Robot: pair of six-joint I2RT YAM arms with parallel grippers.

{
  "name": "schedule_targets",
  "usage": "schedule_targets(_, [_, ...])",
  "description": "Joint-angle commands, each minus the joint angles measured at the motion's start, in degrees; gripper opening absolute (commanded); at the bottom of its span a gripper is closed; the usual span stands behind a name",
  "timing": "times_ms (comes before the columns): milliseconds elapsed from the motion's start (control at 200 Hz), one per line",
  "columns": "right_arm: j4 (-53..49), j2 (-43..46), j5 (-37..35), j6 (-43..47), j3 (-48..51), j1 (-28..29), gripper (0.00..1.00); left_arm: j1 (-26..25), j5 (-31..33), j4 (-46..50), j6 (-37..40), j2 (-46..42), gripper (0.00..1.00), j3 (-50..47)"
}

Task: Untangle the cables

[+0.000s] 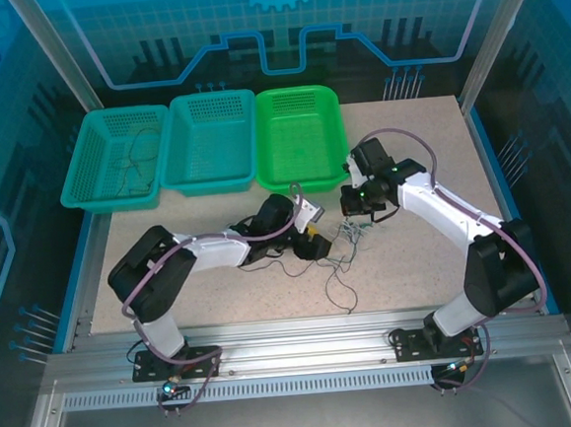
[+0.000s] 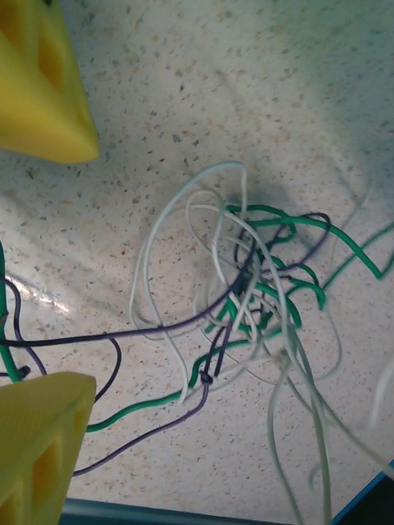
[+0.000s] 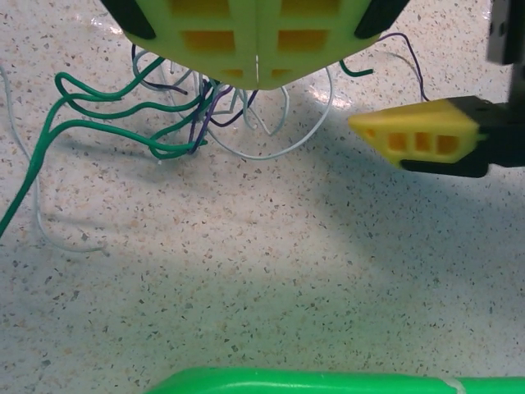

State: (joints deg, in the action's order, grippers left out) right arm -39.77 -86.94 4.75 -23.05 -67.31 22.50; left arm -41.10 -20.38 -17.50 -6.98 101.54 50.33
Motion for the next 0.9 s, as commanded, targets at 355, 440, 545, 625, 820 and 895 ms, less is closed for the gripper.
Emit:
schedule_targets(355, [-1.25,1.31,-4.63,-2.64,-0.83,-0.36,0.00,-0.12,-7.14,4.39,-1.33,4.45,0.00,5.43])
schedule_targets(440, [0.43,1.90,-8.52,-3.90,2.48,-2.38,0.00,1.03,-7.17,-0.52,-4.78,1.80,0.00,2.72])
schedule_targets(545, [0.86,1.42,-16.28,-5.70,7.67,-8.01,0.00,5.06,-7.31,-8.79,-11.58,-5.86,0.00,-3.33])
schedule_targets(625, [3.95,3.08,-16.23,-7.74,13.33,-16.87,0.00,9.32,-6.99,-12.45,-15.48,-13.79,0.00,-8.11])
schedule_targets(820, [8.57,7.65,-14.55,-9.20,19.98,-29.43,0.00,14.13,-2.21,4.13,-9.47,-24.51,0.00,-8.56])
schedule_targets(895, [9.22,7.23,-11.92,-8.18,19.47,-27.05,0.02,14.12,-2.38,3.85,-9.92,-24.65,0.00,-9.00])
